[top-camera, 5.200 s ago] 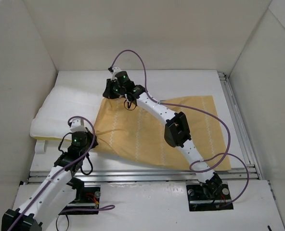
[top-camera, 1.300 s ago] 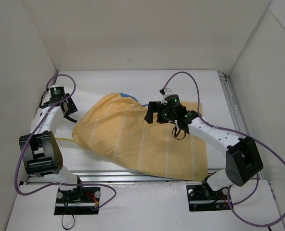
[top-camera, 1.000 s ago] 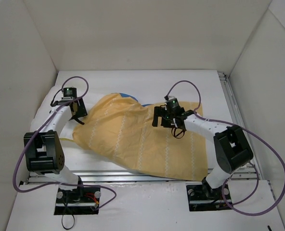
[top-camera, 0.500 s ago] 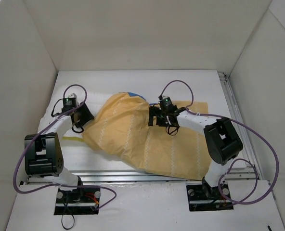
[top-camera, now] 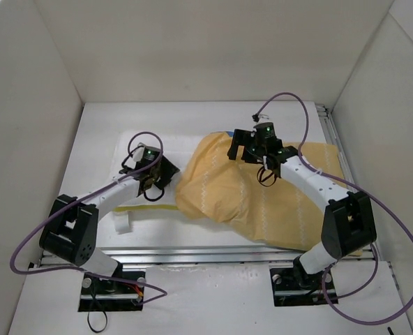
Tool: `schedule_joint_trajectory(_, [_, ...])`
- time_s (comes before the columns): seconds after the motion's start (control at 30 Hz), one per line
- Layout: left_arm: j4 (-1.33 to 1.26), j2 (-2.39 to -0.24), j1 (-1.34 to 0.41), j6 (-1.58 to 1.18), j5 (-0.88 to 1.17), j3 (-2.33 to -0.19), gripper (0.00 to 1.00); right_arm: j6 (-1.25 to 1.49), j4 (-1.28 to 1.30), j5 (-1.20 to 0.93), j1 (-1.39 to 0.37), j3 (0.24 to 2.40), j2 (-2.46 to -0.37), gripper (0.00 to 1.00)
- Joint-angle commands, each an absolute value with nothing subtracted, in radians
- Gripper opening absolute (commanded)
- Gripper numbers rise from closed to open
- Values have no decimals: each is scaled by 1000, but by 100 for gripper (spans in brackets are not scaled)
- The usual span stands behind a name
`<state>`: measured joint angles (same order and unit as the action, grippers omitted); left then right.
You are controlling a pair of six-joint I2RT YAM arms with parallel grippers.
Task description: Put the pillow into the pillowcase
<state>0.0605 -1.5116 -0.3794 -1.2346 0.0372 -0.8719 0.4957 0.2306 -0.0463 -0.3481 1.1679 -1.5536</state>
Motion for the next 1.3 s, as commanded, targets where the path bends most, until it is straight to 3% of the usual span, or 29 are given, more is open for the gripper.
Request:
schedule_joint_trajectory(0.0, [203, -1488, -475, -1339, -110, -998, 48, 469, 216, -32, -331, 1213, -1511, 95])
schedule_joint_trajectory(0.13, [256, -1389, -486, -1087, -211, -1072, 56, 465, 235, -47, -327, 1207, -1490, 95])
schedule_joint_trajectory(0.2, [295, -1327, -486, -967, -262, -1129, 69, 468, 238, -70, -333, 1197, -1479, 94])
schedule_joint_trajectory(0.3, [337, -1316, -454, -669, -308, -1231, 77, 476, 244, -89, -394, 1186, -1444, 93])
schedule_joint_trajectory(0.4, [417, -1400, -344, -467, -281, -1354, 79, 486, 247, -86, -480, 1180, -1416, 92])
schedule_joint_trajectory(0.5, [486, -1535, -217, -307, -27, -1448, 78, 505, 256, -57, -543, 1164, -1410, 92])
schedule_joint_trajectory(0.7, [511, -1712, -227, -47, 86, -1441, 76, 535, 259, -20, -609, 1131, -1451, 92])
schedule_joint_trajectory(1.03, [601, -1812, -215, -112, 118, -1367, 72, 514, 262, 60, -620, 1195, -1630, 94])
schedule_joint_trajectory(1.27, [575, -1698, -215, -273, 199, -1163, 71, 485, 259, 87, -604, 1298, -1816, 94])
